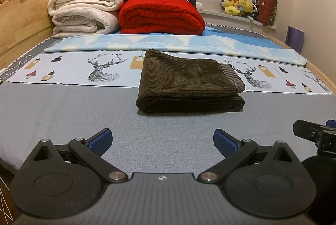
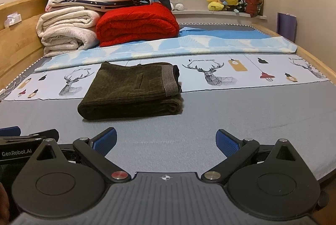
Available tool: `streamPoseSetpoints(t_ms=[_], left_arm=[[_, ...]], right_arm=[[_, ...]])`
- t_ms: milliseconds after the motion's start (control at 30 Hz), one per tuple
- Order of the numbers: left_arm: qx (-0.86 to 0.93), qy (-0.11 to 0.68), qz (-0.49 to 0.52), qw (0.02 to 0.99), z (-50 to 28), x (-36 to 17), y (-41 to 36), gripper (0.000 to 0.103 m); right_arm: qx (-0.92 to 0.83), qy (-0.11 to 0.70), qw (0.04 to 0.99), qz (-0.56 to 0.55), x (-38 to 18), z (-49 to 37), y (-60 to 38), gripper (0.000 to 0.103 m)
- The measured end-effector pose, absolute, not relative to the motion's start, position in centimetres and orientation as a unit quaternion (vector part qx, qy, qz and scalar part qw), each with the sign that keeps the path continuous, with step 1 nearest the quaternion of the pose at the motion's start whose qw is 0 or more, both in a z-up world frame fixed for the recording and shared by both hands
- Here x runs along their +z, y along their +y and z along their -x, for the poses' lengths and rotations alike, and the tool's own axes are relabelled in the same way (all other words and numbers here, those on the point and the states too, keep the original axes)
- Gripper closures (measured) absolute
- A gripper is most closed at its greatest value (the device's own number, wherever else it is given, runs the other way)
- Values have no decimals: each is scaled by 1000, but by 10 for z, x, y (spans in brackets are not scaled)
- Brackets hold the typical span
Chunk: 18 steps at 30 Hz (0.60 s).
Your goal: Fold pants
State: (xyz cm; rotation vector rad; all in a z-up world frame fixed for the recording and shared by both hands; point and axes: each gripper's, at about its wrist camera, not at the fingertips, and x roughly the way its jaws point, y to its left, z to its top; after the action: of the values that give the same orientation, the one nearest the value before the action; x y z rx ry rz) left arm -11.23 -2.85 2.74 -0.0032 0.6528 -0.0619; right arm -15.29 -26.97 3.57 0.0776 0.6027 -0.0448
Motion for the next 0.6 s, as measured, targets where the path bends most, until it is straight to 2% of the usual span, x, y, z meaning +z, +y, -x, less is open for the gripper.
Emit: streamPoseSetpoints(t_ms=[600], left_arm=[[-32,318,1,948,112,28,-30,1]], right_arm=[[-22,297,954,-36,36,153,-268,3]])
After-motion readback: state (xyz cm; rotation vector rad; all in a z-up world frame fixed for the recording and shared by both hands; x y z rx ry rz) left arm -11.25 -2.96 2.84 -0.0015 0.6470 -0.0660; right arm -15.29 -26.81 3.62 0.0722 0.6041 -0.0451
